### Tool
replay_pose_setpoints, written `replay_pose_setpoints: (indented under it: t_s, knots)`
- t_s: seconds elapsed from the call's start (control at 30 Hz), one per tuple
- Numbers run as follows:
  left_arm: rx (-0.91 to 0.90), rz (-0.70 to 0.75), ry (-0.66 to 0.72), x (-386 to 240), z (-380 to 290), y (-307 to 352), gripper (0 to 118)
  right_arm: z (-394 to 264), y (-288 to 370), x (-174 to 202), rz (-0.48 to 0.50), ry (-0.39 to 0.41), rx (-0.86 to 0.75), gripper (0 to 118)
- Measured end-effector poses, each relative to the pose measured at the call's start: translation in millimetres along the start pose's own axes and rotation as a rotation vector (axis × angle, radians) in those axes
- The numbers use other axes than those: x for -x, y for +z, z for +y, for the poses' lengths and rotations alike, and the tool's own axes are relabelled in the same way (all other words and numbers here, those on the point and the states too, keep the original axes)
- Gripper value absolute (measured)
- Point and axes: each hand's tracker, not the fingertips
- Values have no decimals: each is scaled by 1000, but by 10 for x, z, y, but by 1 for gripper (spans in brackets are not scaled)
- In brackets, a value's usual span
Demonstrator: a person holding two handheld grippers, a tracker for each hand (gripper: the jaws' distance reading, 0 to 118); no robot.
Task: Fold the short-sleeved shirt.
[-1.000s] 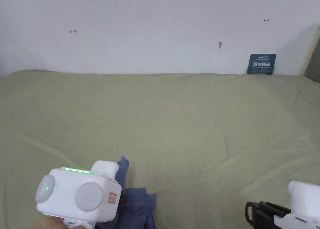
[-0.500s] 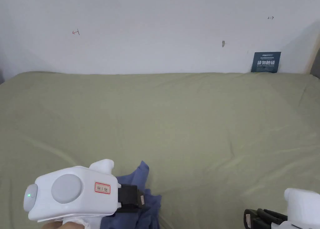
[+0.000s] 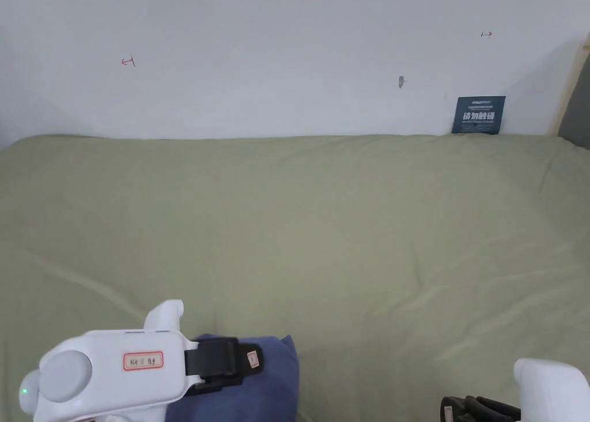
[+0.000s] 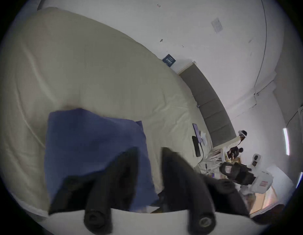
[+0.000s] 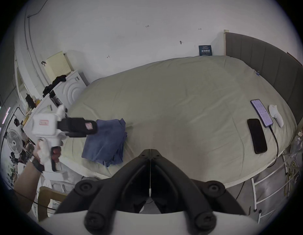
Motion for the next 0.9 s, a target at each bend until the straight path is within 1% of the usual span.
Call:
replay_pose_setpoints:
  t_s: [0.07,0.13,0.2,0.23,0.33,0.4,0.47,0.5,0.57,0.63,0.67,0.77,0.83,0.87,0.9]
  knots:
    - [11,19,37,105,-90,-231,19,5,26,-16,0,-10,-15,2]
    - [71,16,44,195,-234,-450,19,13,50,-18,2,-16,-26,2]
    - [114,45,78,271,-422,-604,15,20,80,-7,2,-13,-31,2]
    - [110,34,107,296,-526,-650,13,26,95,-2,1,-10,-36,2]
    - [63,-60,184,251,-752,-685,13,45,97,11,4,-8,-45,2]
    - [59,-95,195,169,-825,-687,13,63,67,27,9,-6,-49,2]
    - [54,-111,188,55,-838,-616,13,76,19,51,18,0,-45,2]
    - [38,-144,177,-4,-815,-556,13,85,-5,62,22,3,-43,2]
    - [-27,-187,146,-133,-671,-307,13,108,-59,98,30,15,-44,2]
    - [-111,-172,132,-197,-461,19,13,156,-139,150,44,46,-46,2]
    - [-152,-128,124,-219,-338,232,13,186,-197,192,59,66,-48,2]
    - [-284,19,-3,-249,-48,843,13,267,-415,367,149,140,-39,2]
    - [-339,164,-114,-246,31,1168,13,305,-612,501,276,164,-33,2]
    - [-356,264,-166,-226,51,1310,13,317,-750,570,359,168,-29,2]
    - [-358,334,-208,-190,47,1421,13,327,-923,620,474,150,-1,2]
